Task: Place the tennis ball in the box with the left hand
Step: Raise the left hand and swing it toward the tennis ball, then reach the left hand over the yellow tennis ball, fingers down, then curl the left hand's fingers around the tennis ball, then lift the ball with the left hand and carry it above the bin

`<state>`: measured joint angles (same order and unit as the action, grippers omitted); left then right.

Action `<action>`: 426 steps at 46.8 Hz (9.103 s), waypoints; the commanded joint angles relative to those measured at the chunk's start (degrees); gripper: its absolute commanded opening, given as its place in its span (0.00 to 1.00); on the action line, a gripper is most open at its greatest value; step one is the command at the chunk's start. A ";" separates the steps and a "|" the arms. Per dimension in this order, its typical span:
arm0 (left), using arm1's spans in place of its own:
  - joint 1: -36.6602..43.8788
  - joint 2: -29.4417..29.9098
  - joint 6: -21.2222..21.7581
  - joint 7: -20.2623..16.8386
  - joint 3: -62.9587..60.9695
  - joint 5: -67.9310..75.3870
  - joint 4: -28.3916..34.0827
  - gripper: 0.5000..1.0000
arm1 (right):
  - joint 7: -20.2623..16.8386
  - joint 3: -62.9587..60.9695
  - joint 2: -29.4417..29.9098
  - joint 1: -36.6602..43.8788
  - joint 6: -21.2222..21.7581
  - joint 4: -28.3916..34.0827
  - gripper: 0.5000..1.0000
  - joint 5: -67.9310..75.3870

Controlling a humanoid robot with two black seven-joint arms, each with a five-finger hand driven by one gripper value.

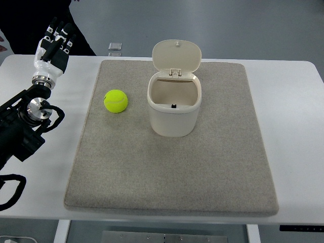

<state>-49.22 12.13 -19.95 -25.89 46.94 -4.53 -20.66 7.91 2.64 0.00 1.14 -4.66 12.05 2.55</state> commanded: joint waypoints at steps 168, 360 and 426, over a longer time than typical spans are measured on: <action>-25.58 9.66 -11.60 0.76 -62.84 37.84 -1.84 0.95 | 0.00 0.00 0.00 0.00 0.00 -0.01 0.88 0.00; -22.24 15.02 2.64 0.23 -62.14 51.99 -20.12 0.84 | 0.00 0.00 0.00 0.00 0.00 -0.01 0.88 0.00; -22.68 15.02 5.10 0.76 -62.23 52.96 -20.13 0.00 | 0.00 0.00 0.00 0.00 0.00 -0.01 0.88 0.00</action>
<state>-71.44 27.16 -15.00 -25.24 -15.75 48.87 -40.93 7.91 2.64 0.00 1.14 -4.66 12.04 2.55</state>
